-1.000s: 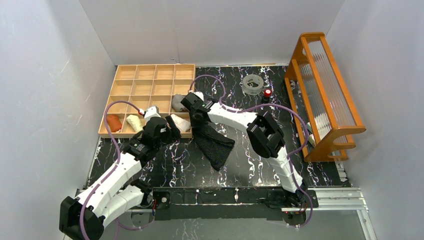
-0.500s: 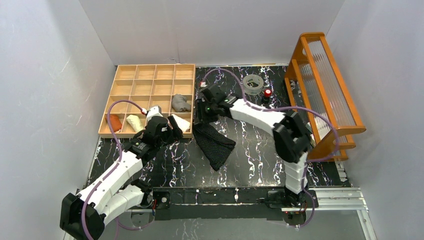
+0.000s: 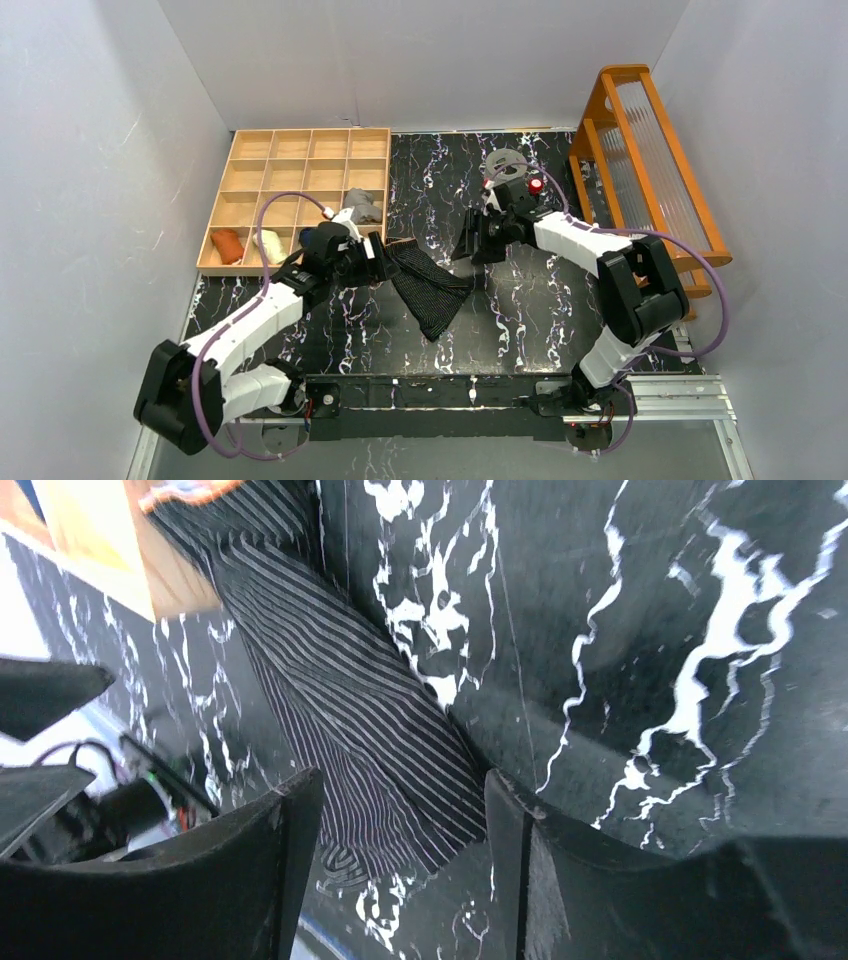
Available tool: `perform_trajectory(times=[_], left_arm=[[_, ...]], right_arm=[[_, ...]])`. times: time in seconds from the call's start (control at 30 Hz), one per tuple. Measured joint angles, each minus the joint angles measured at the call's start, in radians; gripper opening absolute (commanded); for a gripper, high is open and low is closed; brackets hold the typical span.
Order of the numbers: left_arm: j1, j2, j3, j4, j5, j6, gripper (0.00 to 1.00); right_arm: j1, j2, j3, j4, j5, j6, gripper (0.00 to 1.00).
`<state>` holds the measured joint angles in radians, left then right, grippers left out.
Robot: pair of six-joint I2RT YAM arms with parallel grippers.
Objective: Roll the underwear
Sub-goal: Fold the underwear at the center of the board.
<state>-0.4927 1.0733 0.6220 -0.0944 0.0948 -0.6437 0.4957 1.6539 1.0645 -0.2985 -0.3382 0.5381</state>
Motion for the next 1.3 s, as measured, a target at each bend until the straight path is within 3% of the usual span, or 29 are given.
perform_trajectory(times=[0.13,0.3,0.4,0.47,0.53,0.67,0.9,1.07,1.3], left_arm=[[-0.018,0.101,0.0,0.049,0.128,0.006,0.71],[-0.08,0.117,-0.036,0.119,0.173,-0.023,0.7],[-0.114,0.16,-0.056,0.145,0.174,-0.042,0.7],[-0.139,0.19,-0.056,0.153,0.169,-0.049,0.69],[-0.159,0.222,-0.056,0.164,0.164,-0.057,0.67],[-0.178,0.243,-0.065,0.175,0.131,-0.075,0.66],[-0.179,0.247,-0.07,0.176,0.121,-0.076,0.65],[-0.179,0.247,-0.07,0.177,0.116,-0.079,0.65],[-0.179,0.248,-0.07,0.177,0.112,-0.082,0.65]], right_arm=[[-0.024,0.022,-0.062,0.022,-0.147,-0.031,0.74],[-0.021,0.003,-0.159,0.079,-0.249,-0.13,0.75],[-0.005,-0.056,-0.21,0.117,-0.19,-0.219,0.75],[0.06,-0.154,-0.291,0.23,-0.06,-0.327,0.77],[0.201,-0.291,-0.435,0.424,0.077,-0.542,0.7],[0.32,-0.306,-0.5,0.511,0.198,-0.778,0.58],[0.36,-0.286,-0.502,0.529,0.282,-0.89,0.52],[0.376,-0.281,-0.504,0.528,0.303,-0.917,0.55],[0.385,-0.274,-0.505,0.527,0.314,-0.929,0.45]])
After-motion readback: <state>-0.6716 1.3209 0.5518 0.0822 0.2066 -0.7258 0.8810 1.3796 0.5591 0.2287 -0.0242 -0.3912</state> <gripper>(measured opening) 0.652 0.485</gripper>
